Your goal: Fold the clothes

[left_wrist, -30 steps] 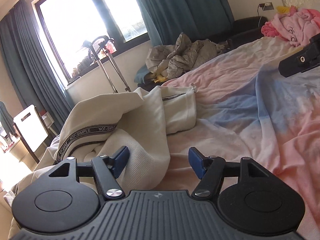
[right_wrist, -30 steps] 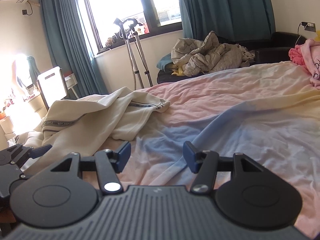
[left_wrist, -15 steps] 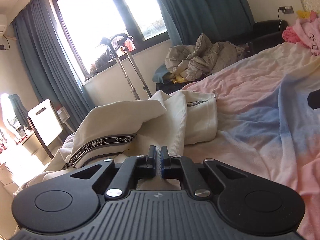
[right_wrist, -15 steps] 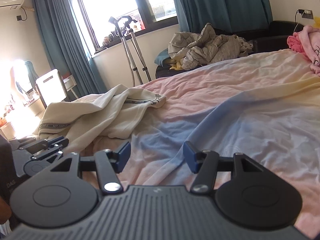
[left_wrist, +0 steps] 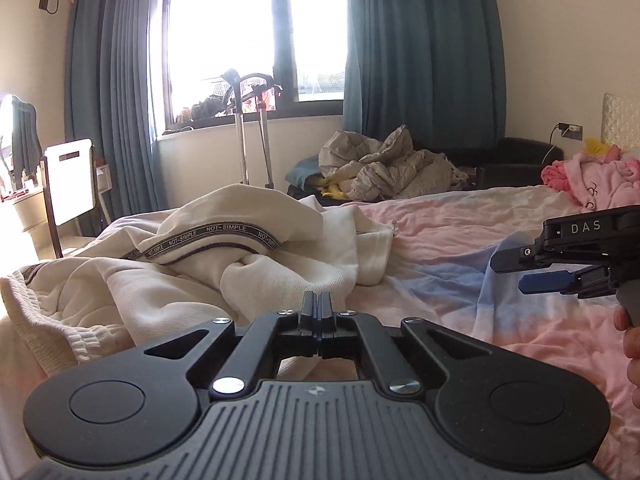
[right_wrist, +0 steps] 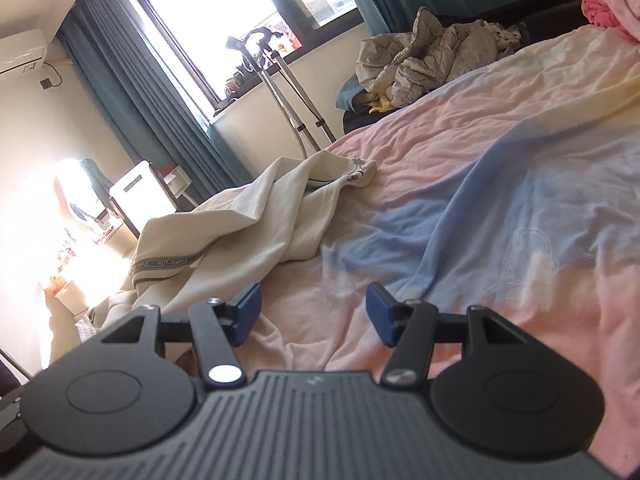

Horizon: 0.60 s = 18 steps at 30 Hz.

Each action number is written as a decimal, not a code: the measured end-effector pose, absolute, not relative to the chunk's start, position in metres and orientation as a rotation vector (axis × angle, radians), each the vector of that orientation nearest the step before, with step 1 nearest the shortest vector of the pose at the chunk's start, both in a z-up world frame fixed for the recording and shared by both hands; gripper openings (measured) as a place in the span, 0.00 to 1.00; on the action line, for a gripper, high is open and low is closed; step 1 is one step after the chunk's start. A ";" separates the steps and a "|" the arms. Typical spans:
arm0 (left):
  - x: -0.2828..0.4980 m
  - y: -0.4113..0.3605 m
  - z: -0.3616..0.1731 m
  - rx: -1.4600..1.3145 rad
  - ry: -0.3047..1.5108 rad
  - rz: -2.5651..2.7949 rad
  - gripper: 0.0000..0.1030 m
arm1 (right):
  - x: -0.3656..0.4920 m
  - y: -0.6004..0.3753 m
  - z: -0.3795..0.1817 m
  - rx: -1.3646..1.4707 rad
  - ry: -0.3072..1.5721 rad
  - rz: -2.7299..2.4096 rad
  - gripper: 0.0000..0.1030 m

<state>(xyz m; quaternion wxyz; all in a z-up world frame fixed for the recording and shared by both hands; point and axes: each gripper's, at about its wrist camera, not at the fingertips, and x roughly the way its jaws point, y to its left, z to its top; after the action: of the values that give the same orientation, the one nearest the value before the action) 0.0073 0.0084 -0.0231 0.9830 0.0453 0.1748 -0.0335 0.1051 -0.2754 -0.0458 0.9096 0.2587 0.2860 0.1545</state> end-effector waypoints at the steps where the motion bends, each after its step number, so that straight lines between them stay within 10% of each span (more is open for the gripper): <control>1: 0.010 0.011 -0.024 0.072 0.355 -0.066 0.00 | 0.107 -0.274 -0.047 0.555 0.596 0.326 0.57; 18: 0.072 0.058 -0.064 -0.170 0.518 -0.054 0.01 | 0.343 -0.184 -0.057 0.557 0.684 0.269 0.57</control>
<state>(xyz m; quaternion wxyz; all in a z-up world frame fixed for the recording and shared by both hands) 0.0716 0.0579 -0.0635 0.9628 -0.0842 0.2556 -0.0266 0.3426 -0.1841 -0.0572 0.8955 0.2689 0.3299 0.1300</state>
